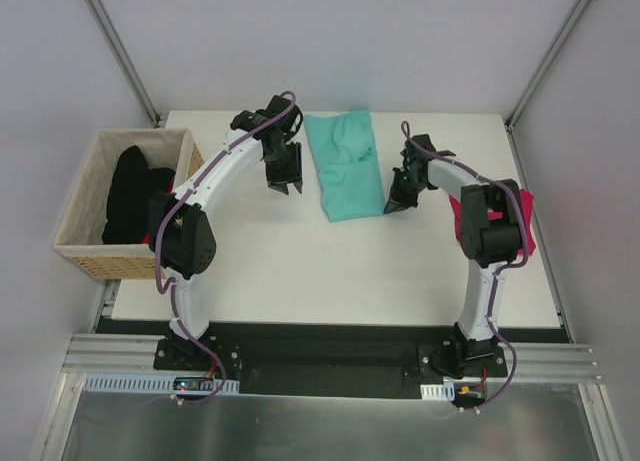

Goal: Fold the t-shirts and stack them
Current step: Fold the folded rectangular tshirt in 1/3 of the way

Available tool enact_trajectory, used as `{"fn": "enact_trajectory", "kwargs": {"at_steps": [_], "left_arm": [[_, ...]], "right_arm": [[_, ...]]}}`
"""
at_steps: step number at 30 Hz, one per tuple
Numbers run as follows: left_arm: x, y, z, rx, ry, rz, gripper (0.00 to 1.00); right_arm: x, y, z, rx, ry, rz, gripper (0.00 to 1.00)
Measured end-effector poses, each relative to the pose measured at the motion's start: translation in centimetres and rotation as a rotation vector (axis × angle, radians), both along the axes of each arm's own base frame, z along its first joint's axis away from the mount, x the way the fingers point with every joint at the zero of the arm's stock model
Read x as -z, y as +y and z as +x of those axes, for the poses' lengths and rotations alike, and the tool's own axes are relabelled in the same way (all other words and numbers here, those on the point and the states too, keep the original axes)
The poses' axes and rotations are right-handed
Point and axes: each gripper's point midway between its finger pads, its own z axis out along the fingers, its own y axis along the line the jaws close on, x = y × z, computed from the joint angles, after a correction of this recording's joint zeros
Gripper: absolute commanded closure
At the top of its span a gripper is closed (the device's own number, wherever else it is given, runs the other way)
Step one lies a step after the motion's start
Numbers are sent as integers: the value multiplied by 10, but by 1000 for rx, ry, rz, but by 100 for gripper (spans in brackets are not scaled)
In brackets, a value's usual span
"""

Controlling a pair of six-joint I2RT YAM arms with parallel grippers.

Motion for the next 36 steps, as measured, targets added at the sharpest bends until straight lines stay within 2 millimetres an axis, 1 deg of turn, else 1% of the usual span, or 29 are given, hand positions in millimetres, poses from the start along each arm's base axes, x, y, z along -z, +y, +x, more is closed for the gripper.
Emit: {"fn": "enact_trajectory", "kwargs": {"at_steps": [11, 15, 18, 22, 26, 30, 34, 36], "left_arm": [[1, 3, -3, -3, -1, 8, 64], [5, 8, -9, -7, 5, 22, 63], [11, 11, -15, -7, 15, 27, 63], [24, 13, -23, -1, 44, 34, 63], [39, 7, -25, 22, 81, 15, 62], [62, 2, -21, 40, 117, 16, 62], [90, -1, -21, 64, 166, 23, 62], [100, -3, -21, 75, 186, 18, 62]], "right_arm": [[-11, 53, -40, -111, 6, 9, 99], [-15, 65, -53, -131, 2, 6, 99], [-15, 69, -59, -132, 4, 1, 99], [-11, 69, -64, -125, 13, -7, 99], [-7, 67, -67, -115, 24, -13, 99], [-7, 67, -66, -108, 20, -17, 99], [-7, 67, -66, -107, 20, -18, 99], [-7, 67, -66, -107, 19, -18, 99]]}}
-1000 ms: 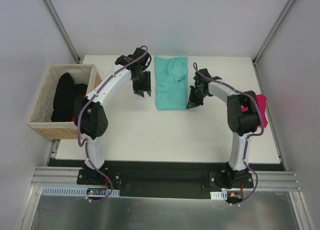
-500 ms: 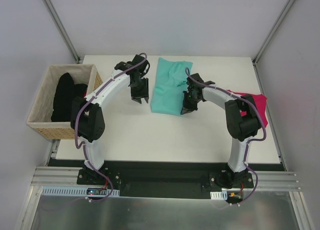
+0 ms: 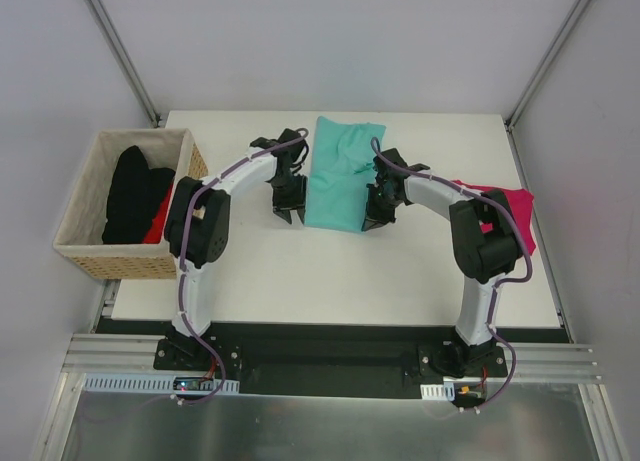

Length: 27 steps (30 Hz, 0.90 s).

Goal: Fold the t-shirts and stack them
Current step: Fold the folded rectangular tshirt in 1/3 of the way

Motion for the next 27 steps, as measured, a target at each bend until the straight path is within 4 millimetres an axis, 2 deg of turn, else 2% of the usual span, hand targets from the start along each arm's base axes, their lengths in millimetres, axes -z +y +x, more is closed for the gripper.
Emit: {"fn": "enact_trajectory", "kwargs": {"at_steps": [14, 22, 25, 27], "left_arm": [[26, -12, 2, 18, 50, -43, 62], [30, -20, 6, 26, 56, -64, 62], [32, -24, 9, 30, 55, -69, 67], [33, -26, 10, 32, 57, -77, 79]], "right_arm": [[0, 0, 0, -1, 1, 1, 99], [0, 1, -1, -3, 2, 4, 99], [0, 1, -1, -3, 2, 4, 99], [-1, 1, 0, -3, 1, 4, 99]]}}
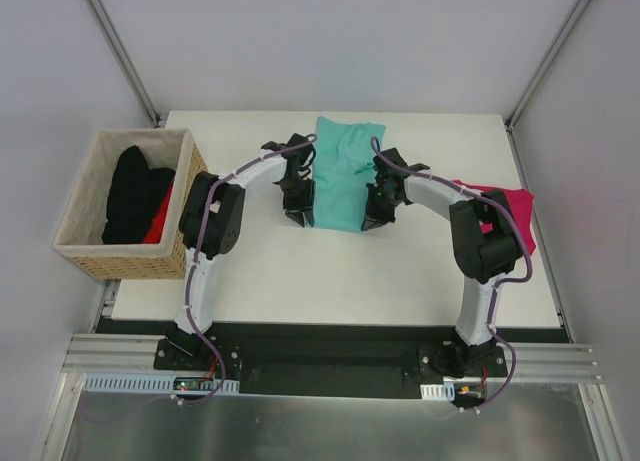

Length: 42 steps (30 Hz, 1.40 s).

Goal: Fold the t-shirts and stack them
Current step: Fold the folded rectangular tshirt in 1/3 of the way, then grab one side of the 2/3 rectangular tshirt with both arms

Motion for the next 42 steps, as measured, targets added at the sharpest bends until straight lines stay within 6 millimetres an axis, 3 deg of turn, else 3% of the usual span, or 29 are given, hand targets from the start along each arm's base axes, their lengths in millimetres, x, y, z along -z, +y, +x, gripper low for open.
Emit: {"fn": "enact_trajectory", "kwargs": {"at_steps": [3, 24, 33, 42], "left_arm": [[2, -4, -1, 3, 9, -12, 100], [-5, 2, -13, 7, 0, -17, 100], [-26, 3, -16, 9, -39, -36, 100], [-26, 10, -30, 10, -19, -20, 100]], "right_arm": [[-1, 0, 1, 0, -2, 1, 99], [-4, 7, 0, -11, -2, 13, 99], [-5, 22, -11, -24, 6, 13, 99], [-15, 40, -28, -55, -13, 12, 99]]}}
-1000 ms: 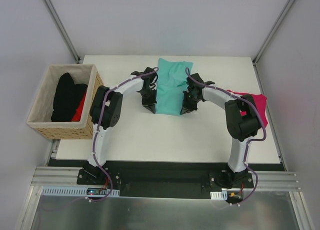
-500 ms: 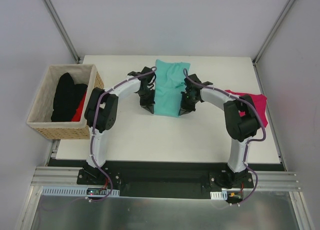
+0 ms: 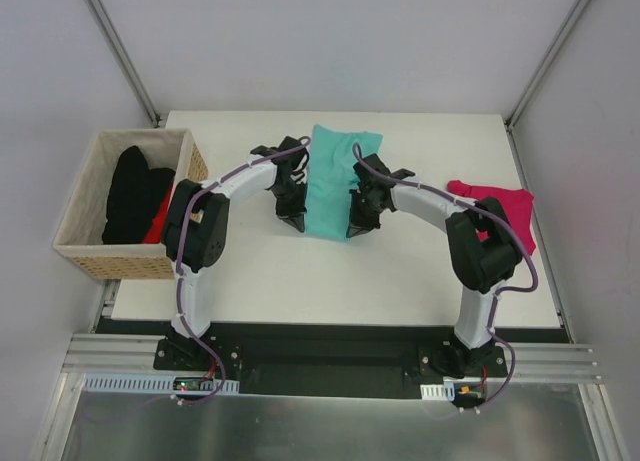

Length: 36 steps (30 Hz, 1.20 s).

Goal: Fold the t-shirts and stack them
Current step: Grab one side of the 2/3 rectangular tshirt with both arms

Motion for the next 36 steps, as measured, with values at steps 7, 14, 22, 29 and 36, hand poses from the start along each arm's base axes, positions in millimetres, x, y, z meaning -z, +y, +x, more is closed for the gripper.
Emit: {"fn": "enact_trajectory", "kwargs": {"at_steps": [7, 14, 22, 29, 36], "left_arm": [[-4, -2, -22, 31, 8, 8, 100], [-3, -2, -47, 67, 13, 37, 100], [9, 3, -66, 84, 49, 77, 100], [10, 12, -81, 72, 59, 95, 100], [12, 13, -98, 77, 75, 102, 100]], "right_arm": [[-2, 2, -19, -1, -2, -15, 99], [5, 4, -40, -4, 15, -41, 99], [10, 8, -56, -4, 18, -73, 99], [0, 14, -62, 4, -13, -78, 99], [-4, 20, -71, 0, -20, -86, 99]]}}
